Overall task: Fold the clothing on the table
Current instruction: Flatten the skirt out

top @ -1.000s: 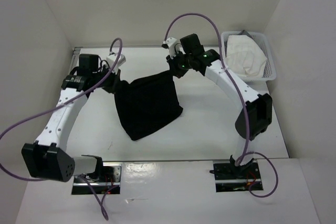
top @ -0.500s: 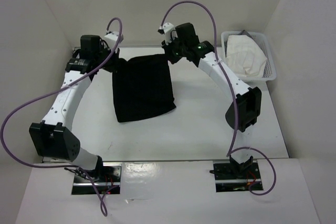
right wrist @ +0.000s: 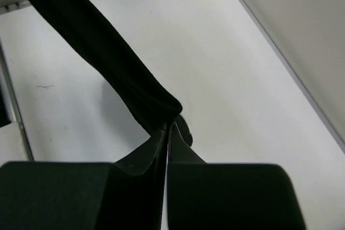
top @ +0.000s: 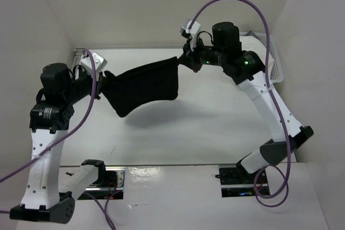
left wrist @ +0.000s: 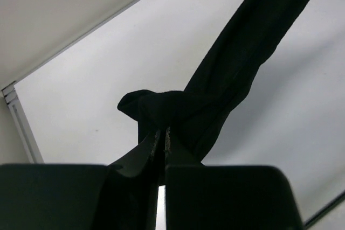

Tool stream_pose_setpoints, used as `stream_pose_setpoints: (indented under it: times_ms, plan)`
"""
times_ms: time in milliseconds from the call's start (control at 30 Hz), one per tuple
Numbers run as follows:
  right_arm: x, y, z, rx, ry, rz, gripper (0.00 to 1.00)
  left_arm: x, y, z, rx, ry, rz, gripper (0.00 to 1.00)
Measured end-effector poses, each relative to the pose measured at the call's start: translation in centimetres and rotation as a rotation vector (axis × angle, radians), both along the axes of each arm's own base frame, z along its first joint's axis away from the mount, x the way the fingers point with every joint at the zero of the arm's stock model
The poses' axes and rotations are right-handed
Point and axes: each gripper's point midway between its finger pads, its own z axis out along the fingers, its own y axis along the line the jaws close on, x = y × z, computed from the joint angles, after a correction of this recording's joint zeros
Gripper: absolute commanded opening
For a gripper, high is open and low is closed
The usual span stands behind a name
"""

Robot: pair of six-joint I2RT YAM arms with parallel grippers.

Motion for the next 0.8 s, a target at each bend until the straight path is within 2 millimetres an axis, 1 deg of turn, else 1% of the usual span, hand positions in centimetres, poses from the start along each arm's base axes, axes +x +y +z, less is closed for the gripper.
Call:
stream_pose_setpoints:
  times_ms: [67,100,133,200,267,333,400,500,600,667,800]
  plan:
    - [-2.0,-0.4,1.2,0.015,-0.023,0.047,0.00,-1.5,-0.1,-0.3,-0.015,-0.004,-0.027,0.00]
    - [-2.8,-0.6,1.5,0.017,-0.027,0.066,0.00,-2.0,-0.3,-0.6,-0.022,0.001,-0.041,0.00]
    - [-3.5,-0.8,1.6,0.021,-0.030,0.085,0.00,-2.6,-0.4,-1.0,-0.030,0.009,-0.054,0.00]
    - [-4.5,-1.1,1.3,0.018,-0.015,0.116,0.00,-3.3,-0.8,-2.0,-0.047,0.041,-0.083,0.00]
    - [-4.7,-1.1,0.4,0.009,0.005,0.130,0.00,-3.5,-1.2,-3.1,-0.060,0.080,-0.106,0.01]
    - [-4.5,-1.1,-1.3,-0.011,0.047,0.135,0.00,-3.3,-1.4,-4.5,-0.071,0.133,-0.118,0.03]
    - [-3.9,-0.8,-3.1,-0.029,0.095,0.133,0.00,-2.6,-1.6,-5.9,-0.085,0.195,-0.129,0.03]
    - [-2.1,-0.1,-6.0,-0.055,0.167,0.114,0.00,-0.5,-1.6,-8.1,-0.100,0.293,-0.127,0.03]
    - [0.8,0.8,-9.7,-0.091,0.231,0.072,0.00,2.8,-1.4,-10.4,-0.104,0.383,-0.108,0.03]
    - [2.9,1.4,-12.7,-0.122,0.280,0.042,0.00,5.5,-1.2,-11.7,-0.114,0.426,-0.088,0.00]
    - [7.6,2.5,-18.8,-0.187,0.341,-0.036,0.00,11.7,-0.5,-14.4,-0.119,0.476,-0.036,0.00]
